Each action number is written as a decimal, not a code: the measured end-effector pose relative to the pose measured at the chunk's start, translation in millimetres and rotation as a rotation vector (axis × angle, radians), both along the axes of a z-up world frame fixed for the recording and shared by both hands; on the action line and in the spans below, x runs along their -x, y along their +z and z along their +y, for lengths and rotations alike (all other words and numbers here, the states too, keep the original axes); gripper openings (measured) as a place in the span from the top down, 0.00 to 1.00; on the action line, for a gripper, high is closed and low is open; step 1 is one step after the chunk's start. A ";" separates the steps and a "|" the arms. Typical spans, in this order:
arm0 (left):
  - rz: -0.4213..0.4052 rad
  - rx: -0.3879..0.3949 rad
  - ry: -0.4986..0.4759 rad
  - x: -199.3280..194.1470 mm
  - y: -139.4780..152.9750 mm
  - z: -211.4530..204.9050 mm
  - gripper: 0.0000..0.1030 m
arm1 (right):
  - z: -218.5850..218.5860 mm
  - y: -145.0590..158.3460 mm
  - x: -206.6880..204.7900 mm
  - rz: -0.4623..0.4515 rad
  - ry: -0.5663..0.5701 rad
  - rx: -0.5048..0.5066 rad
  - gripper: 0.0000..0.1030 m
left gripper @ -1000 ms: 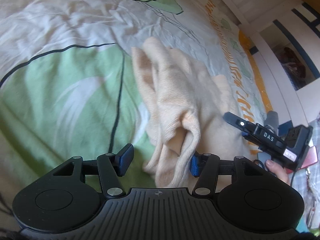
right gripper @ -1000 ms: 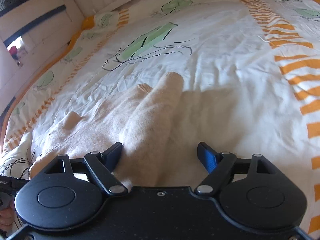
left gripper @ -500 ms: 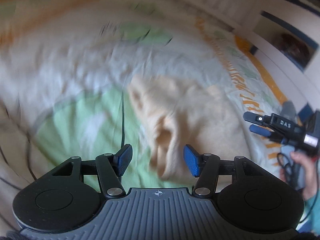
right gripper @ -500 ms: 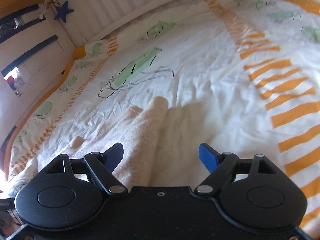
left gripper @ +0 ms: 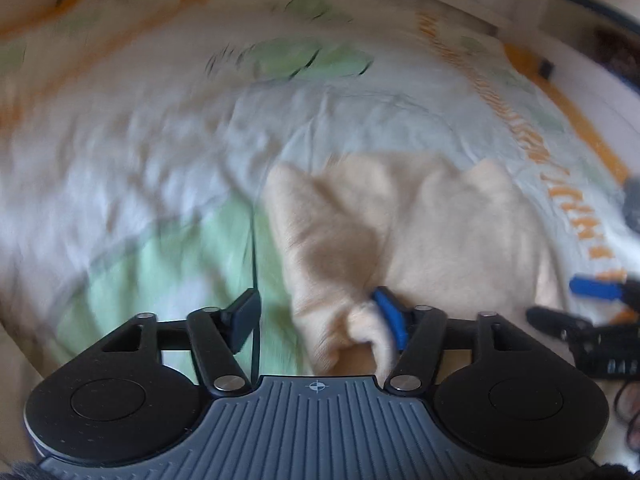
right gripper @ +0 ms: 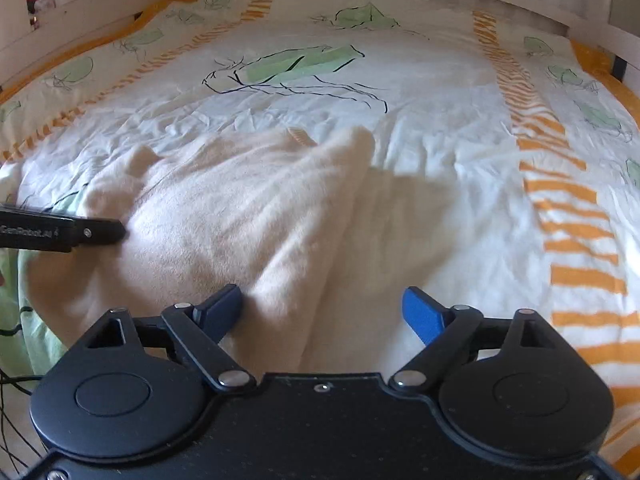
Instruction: Fold small clothes
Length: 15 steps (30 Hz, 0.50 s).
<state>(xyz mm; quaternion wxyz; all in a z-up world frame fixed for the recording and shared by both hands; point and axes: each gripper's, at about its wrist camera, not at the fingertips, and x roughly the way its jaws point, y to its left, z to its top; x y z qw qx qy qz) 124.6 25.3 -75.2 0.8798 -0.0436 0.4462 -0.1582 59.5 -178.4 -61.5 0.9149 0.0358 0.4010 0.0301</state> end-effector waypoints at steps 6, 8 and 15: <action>0.027 0.085 0.047 1.5 -6.2 18.5 0.29 | -21.3 22.7 -3.3 -0.087 -0.069 -0.078 0.14; 0.019 0.069 0.038 1.9 -6.3 16.6 0.29 | -25.3 29.1 -15.0 -0.132 -0.097 -0.054 0.14; 0.022 0.081 0.042 -2.0 -3.6 12.0 0.28 | -20.9 -13.4 -77.4 -0.014 -0.104 -0.009 0.13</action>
